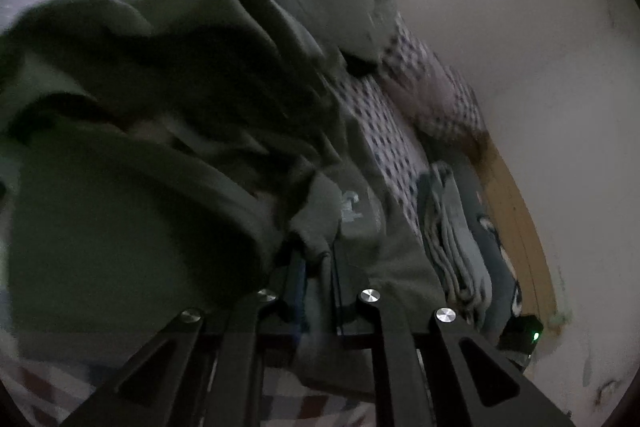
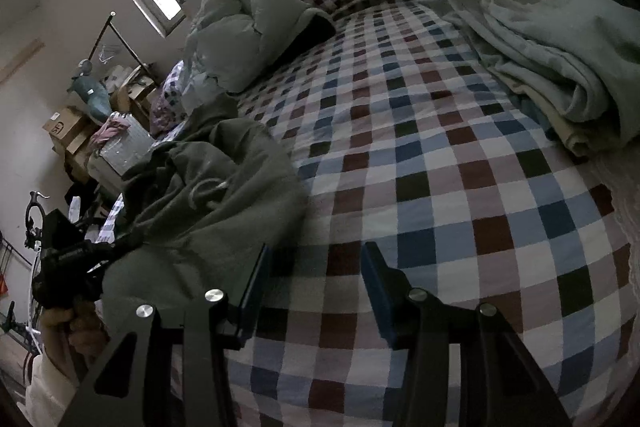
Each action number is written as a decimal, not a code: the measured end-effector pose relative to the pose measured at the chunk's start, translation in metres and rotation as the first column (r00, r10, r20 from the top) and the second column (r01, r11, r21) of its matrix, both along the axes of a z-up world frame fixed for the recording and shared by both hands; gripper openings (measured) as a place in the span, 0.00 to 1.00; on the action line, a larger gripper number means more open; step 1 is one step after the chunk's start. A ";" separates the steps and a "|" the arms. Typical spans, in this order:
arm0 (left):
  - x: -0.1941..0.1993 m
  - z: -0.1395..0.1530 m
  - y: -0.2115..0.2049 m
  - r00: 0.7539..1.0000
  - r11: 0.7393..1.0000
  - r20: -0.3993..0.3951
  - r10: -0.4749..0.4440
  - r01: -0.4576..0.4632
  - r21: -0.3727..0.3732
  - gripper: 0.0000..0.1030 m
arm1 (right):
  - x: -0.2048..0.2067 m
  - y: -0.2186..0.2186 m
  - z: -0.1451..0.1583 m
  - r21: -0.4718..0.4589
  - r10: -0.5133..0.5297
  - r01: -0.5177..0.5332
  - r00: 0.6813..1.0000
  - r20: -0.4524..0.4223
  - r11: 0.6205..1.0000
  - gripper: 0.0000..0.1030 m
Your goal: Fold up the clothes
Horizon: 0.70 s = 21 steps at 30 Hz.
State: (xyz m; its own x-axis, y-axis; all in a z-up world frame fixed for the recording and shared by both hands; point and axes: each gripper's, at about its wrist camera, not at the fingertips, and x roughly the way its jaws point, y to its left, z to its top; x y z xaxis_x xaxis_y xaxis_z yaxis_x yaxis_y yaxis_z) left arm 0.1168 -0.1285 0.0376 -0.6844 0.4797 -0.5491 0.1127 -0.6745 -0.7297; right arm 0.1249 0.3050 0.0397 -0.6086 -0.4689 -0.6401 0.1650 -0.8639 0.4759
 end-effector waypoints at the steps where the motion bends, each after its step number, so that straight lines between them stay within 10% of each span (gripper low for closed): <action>1: 0.003 0.001 -0.009 1.000 1.000 -0.004 0.026 -0.026 -0.002 0.09 | 0.000 0.000 0.000 -0.002 0.000 0.000 1.000 0.000 1.000 0.50; 10: 0.033 0.011 -0.084 0.960 0.961 -0.061 0.274 -0.276 -0.027 0.07 | -0.010 -0.028 0.003 -0.008 0.063 -0.063 0.998 -0.013 0.998 0.50; 21: 0.069 0.014 -0.162 0.835 0.813 -0.098 0.541 -0.550 -0.193 0.07 | -0.017 -0.081 0.002 0.006 0.198 -0.198 0.980 -0.028 0.980 0.50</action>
State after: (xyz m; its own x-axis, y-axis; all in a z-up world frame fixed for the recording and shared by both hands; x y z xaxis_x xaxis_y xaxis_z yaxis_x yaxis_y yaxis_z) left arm 0.1858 -0.2906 0.0521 -0.8217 -0.0988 -0.5612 0.4826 -0.6443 -0.5932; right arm 0.1083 0.2236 0.0413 -0.5220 -0.5800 -0.6254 0.3460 -0.8142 0.4663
